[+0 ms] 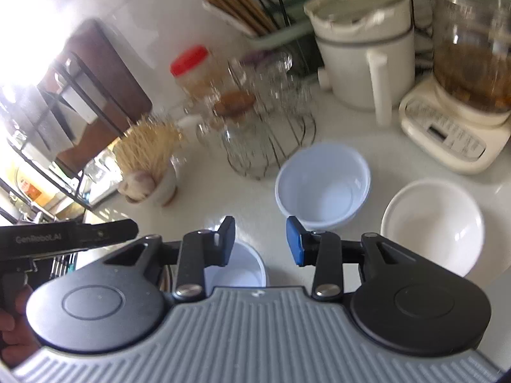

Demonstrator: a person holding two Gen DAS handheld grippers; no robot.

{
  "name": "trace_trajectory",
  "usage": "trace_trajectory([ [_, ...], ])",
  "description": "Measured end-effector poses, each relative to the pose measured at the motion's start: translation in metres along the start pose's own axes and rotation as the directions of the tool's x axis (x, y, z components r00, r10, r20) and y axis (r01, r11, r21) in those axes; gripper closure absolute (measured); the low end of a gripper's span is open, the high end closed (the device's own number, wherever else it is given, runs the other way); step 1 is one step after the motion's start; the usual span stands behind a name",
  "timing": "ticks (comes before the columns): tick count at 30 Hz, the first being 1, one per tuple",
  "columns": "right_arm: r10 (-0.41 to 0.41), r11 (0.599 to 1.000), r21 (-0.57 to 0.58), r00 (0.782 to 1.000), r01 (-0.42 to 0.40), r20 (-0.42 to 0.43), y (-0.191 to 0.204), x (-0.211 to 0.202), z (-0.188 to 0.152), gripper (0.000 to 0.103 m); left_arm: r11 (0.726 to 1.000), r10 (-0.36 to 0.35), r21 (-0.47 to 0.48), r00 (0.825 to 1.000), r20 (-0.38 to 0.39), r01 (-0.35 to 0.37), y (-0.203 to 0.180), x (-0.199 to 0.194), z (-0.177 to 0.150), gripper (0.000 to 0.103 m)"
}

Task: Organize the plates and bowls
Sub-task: 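Move the left gripper to the rim of the other white plastic bowl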

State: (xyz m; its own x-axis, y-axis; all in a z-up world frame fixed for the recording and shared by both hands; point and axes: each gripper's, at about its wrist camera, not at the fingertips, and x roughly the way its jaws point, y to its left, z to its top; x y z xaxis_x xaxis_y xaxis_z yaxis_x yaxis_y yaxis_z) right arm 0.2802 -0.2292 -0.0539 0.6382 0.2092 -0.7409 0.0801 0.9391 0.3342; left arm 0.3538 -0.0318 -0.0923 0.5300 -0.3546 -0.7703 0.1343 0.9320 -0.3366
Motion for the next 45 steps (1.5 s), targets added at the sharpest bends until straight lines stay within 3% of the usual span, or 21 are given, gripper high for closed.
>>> trace_trajectory([
  [6,-0.048,0.995,-0.082,0.994,0.057,0.101,0.013,-0.033,0.001,0.064,0.998,-0.056,0.039,0.997,0.048,0.054,-0.025,-0.026,-0.003,0.080],
  [12,-0.061,0.995,-0.075,0.988,0.072,0.141,0.012,-0.056,-0.004,0.064,0.994,-0.073,0.084,0.995,0.068,0.067,-0.045,-0.040,-0.010,0.080],
  [27,-0.163,0.987,0.005,0.980,0.164,0.116,-0.024,-0.075,-0.020,0.065,0.980,-0.145,0.129,0.988,-0.061,0.152,-0.067,0.001,-0.033,0.080],
  [45,-0.198,0.975,0.126,0.975,0.186,0.096,-0.051,-0.054,-0.013,0.065,0.980,-0.021,0.200,0.999,-0.024,0.026,-0.099,0.047,-0.027,0.080],
])
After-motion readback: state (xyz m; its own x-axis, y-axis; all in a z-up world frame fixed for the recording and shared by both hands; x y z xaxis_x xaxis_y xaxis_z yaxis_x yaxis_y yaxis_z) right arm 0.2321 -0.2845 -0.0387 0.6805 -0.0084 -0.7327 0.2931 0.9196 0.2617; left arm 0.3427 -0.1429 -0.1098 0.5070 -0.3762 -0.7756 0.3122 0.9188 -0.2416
